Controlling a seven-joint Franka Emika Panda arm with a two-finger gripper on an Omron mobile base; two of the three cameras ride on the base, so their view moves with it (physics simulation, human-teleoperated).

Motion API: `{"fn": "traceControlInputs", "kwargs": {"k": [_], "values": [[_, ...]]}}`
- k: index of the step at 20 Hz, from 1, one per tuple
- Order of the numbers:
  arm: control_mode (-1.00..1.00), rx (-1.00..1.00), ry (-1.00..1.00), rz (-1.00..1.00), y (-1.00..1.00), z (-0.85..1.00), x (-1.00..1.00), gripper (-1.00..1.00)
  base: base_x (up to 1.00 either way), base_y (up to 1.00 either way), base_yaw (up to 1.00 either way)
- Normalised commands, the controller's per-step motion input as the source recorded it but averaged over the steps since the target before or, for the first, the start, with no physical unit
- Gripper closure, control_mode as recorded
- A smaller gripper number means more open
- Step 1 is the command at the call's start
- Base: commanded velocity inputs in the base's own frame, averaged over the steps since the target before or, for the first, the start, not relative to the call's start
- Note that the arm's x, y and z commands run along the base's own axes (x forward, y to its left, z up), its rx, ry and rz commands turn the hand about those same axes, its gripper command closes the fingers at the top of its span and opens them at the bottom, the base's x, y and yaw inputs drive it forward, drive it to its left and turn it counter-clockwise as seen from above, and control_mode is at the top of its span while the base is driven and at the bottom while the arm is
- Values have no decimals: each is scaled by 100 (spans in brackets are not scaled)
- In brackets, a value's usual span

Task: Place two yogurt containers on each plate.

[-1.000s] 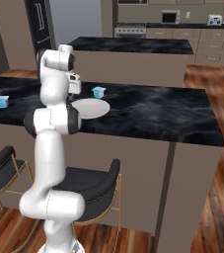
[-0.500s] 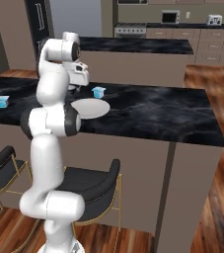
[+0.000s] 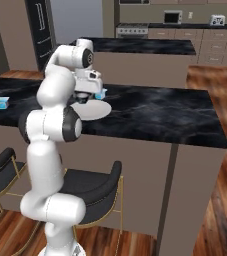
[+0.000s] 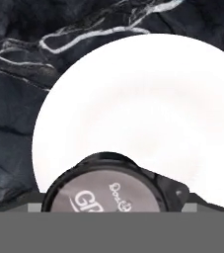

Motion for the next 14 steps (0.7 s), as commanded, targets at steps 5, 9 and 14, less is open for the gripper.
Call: {"fn": "traceControlInputs", "kwargs": {"k": [5,9,14], "values": [[-100,-1,1,0,-7,-17,-13,100,0,0,0],[-100,-10,7,0,0,-2,12,100,0,0,0],[-100,-12,10,0,4,0,25,100,0,0,0]]}}
